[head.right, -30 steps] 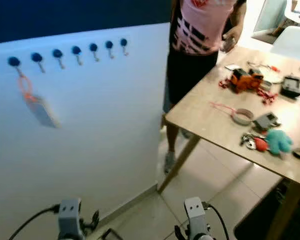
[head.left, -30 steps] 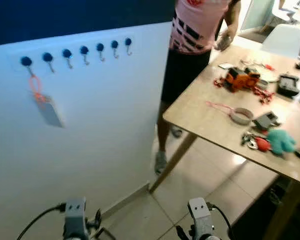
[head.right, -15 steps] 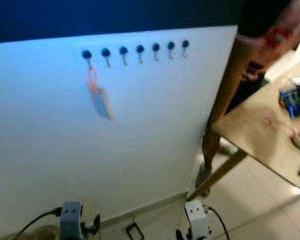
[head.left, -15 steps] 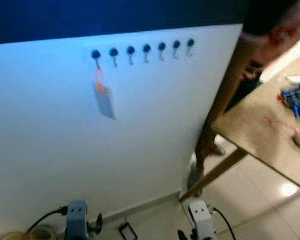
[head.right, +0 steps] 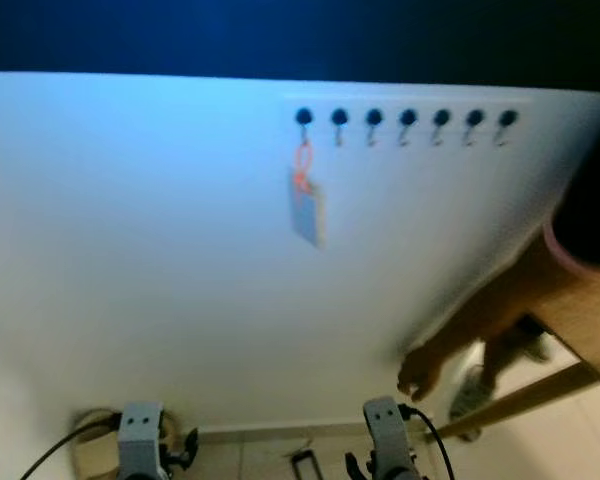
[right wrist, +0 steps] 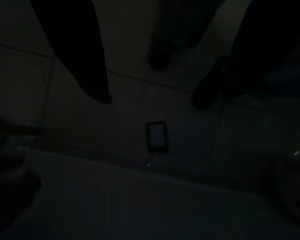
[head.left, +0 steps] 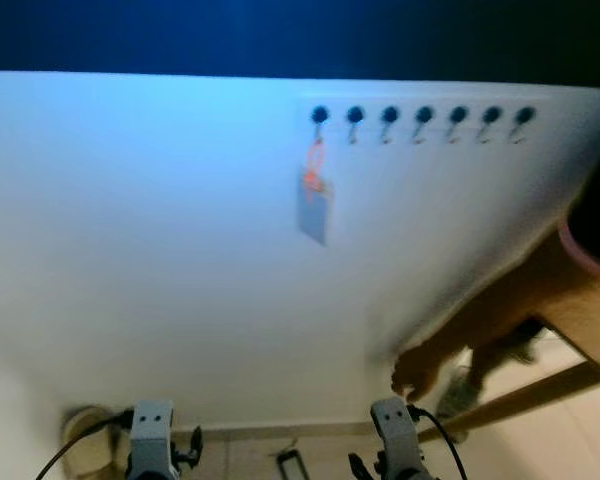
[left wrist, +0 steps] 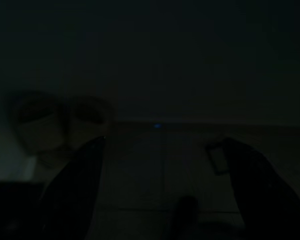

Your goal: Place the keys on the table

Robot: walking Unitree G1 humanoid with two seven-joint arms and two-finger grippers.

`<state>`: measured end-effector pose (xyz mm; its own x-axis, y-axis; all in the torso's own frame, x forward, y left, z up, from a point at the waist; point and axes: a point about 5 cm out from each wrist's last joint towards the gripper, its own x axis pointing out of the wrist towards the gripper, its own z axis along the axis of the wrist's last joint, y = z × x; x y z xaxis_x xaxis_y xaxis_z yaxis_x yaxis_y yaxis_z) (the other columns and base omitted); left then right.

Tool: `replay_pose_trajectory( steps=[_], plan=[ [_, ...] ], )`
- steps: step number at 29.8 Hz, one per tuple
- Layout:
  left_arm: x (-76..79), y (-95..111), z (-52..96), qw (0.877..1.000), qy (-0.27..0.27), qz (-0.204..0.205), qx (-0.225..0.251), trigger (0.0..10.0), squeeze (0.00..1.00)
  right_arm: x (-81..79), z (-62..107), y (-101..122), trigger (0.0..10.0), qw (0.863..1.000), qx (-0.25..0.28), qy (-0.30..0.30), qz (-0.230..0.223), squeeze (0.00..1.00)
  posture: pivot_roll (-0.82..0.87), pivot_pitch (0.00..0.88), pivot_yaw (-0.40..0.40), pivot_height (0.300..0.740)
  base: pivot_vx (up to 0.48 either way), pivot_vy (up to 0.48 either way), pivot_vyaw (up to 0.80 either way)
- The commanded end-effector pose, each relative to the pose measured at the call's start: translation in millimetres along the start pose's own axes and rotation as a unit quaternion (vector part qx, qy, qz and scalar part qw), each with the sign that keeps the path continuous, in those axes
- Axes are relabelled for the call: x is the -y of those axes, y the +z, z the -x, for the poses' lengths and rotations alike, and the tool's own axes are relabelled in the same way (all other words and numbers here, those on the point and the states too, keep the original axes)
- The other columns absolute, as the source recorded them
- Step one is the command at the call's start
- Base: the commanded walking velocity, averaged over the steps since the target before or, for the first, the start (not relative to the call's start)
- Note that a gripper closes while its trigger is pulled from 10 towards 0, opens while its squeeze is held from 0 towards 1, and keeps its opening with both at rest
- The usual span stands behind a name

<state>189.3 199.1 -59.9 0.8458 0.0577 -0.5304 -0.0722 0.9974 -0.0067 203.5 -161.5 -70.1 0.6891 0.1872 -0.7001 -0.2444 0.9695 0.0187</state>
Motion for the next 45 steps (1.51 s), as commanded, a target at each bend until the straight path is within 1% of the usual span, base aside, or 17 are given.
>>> replay_pose_trajectory(
  steps=[1,6,8,10,20,45],
  plan=[
    [1.6,0.0,-0.8,1.000,-0.003,-0.003,-0.003,10.0,0.00,2.9,1.8,-4.3,10.0,1.000,-0.005,-0.007,-0.007,0.00,0.06,0.059,-0.038,0.740,0.000,0.000,0.00],
    [1.8,0.0,-0.8,1.000,-0.003,-0.004,-0.003,10.0,0.00,3.3,1.9,-4.1,10.0,1.000,-0.004,-0.009,-0.007,0.00,0.06,0.061,-0.037,0.740,0.000,0.000,0.00],
    [2.0,-0.2,-0.8,1.000,-0.003,-0.005,-0.004,10.0,0.00,6.2,2.4,-4.4,10.0,0.999,-0.003,-0.022,-0.027,0.00,0.06,0.061,-0.037,0.740,0.000,0.000,0.00],
    [2.1,-0.3,-0.8,1.000,-0.003,-0.005,-0.004,10.0,0.00,7.0,2.5,-4.3,10.0,0.999,-0.002,-0.025,-0.031,0.00,0.06,0.061,-0.038,0.740,0.000,0.000,0.00],
    [2.2,-0.6,-0.7,1.000,-0.002,-0.006,-0.004,10.0,0.00,8.6,3.1,-5.1,10.0,0.999,-0.004,-0.027,-0.024,0.00,0.06,0.063,-0.037,0.740,0.000,0.000,0.00],
    [2.5,0.7,-1.7,1.000,-0.011,-0.016,-0.006,10.0,0.00,8.0,4.3,-9.2,10.0,0.999,-0.011,-0.027,-0.027,0.00,0.05,0.057,-0.024,0.740,0.000,0.000,0.00]
  ],
)
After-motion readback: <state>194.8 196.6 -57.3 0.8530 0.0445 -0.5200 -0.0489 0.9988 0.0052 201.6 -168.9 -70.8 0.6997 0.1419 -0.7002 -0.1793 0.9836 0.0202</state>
